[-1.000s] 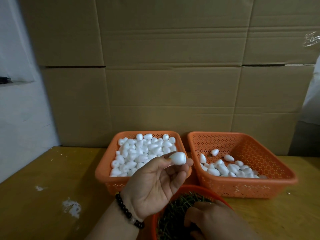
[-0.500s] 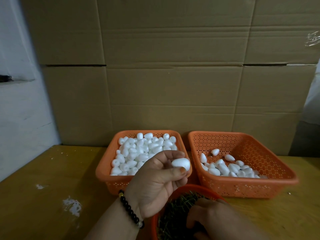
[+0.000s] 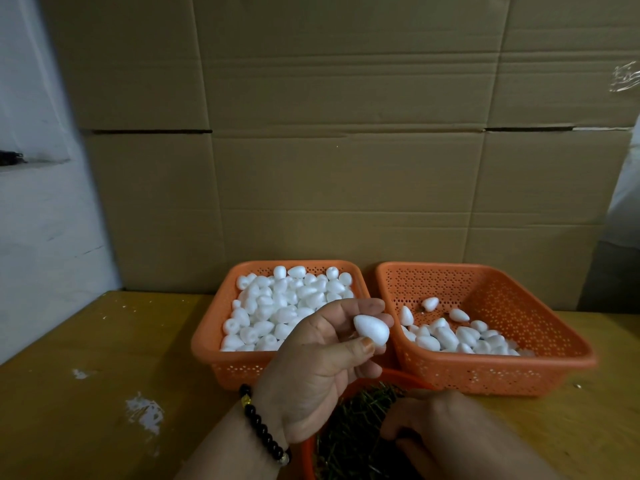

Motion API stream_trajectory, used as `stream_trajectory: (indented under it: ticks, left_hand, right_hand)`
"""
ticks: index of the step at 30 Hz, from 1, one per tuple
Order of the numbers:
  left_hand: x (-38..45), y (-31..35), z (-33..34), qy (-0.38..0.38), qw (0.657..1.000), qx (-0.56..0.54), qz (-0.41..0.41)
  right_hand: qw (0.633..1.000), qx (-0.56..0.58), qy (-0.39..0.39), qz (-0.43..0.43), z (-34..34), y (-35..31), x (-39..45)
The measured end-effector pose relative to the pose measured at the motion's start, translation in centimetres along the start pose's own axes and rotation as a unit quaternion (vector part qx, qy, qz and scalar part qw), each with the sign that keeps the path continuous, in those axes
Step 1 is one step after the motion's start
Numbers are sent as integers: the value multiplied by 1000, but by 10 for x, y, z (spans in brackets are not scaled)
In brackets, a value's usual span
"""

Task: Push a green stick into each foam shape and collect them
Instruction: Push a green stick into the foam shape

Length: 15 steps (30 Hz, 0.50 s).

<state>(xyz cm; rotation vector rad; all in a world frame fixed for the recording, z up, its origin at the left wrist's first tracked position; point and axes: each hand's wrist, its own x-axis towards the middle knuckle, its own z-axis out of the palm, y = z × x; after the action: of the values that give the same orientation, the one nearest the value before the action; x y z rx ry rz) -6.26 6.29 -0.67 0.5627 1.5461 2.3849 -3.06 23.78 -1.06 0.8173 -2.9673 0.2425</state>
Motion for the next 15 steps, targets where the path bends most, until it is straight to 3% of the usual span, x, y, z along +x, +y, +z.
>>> stream_trajectory:
  ticks: [11,15]
  left_hand:
    - [2,6,1,-26,985,-167,-44]
    - [4,7,0,-1,977,-205,-63]
  right_hand:
    - [995,36,93,-30,9,3,-3]
    - [993,79,91,-10,5,0,-4]
